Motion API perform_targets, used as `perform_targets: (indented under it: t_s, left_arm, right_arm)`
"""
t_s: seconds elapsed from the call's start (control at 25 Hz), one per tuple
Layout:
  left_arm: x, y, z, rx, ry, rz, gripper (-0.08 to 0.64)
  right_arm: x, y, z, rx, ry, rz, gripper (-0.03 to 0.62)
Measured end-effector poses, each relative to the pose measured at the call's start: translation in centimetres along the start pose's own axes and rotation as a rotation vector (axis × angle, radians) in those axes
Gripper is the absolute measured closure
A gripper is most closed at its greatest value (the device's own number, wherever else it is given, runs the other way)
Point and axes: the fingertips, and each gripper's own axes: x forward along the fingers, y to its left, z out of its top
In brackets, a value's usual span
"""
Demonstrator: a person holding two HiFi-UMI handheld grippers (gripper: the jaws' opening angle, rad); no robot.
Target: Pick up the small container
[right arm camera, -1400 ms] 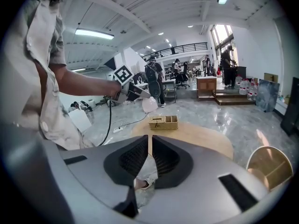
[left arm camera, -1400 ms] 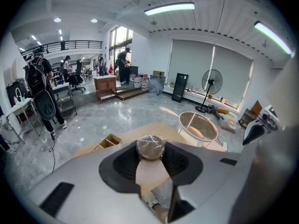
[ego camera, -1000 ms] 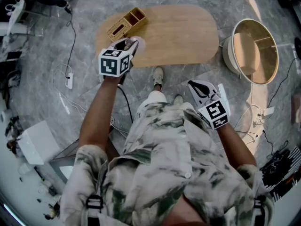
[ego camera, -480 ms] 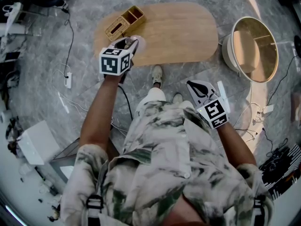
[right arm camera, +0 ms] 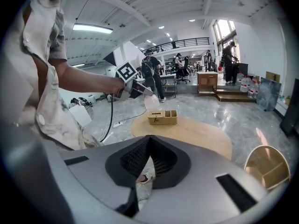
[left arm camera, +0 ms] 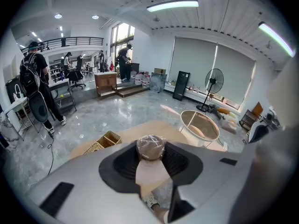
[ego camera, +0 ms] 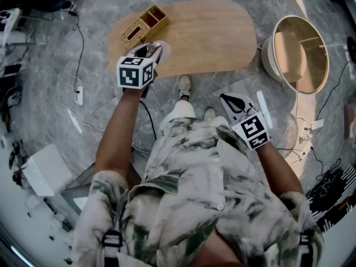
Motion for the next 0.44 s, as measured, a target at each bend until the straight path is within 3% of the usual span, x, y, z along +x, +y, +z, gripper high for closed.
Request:
perform_targets:
  t_s: [0.44]
  left_arm:
    - [1.0,1.6,0.0,-0.001,0.009,-0.001,0.410]
  right_arm:
    - [1.9,-0.7,0.8,-0.007,0.024,0.007,0.571]
